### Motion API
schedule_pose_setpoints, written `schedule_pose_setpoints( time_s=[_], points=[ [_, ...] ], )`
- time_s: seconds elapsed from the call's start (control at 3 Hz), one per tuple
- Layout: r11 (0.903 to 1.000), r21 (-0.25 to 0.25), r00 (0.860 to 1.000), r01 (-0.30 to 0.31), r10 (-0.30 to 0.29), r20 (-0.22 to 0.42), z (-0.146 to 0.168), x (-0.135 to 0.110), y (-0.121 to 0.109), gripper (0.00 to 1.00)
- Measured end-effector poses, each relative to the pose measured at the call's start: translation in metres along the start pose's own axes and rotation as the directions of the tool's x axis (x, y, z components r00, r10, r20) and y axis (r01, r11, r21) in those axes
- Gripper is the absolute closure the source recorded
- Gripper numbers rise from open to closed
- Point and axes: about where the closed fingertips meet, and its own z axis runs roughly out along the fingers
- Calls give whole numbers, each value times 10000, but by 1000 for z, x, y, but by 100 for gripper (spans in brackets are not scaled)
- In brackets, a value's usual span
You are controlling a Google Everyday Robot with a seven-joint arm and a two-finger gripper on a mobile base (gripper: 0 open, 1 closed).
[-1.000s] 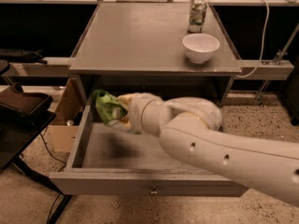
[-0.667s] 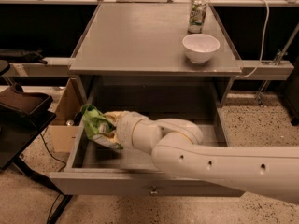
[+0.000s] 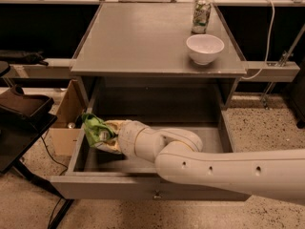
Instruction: Place green rice chip bag into top drawer
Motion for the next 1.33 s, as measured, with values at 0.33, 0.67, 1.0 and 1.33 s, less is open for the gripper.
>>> schedule_pose_setpoints(
  time_s=[0.33, 0.67, 1.0, 1.33],
  points=[
    [10000, 0, 10000, 1, -1, 1, 0, 0, 0, 31],
    [10000, 0, 10000, 1, -1, 1, 0, 0, 0, 6],
    [10000, 0, 10000, 1, -1, 1, 0, 0, 0, 0],
    [10000, 0, 10000, 1, -1, 2, 0, 0, 0, 0]
  ],
)
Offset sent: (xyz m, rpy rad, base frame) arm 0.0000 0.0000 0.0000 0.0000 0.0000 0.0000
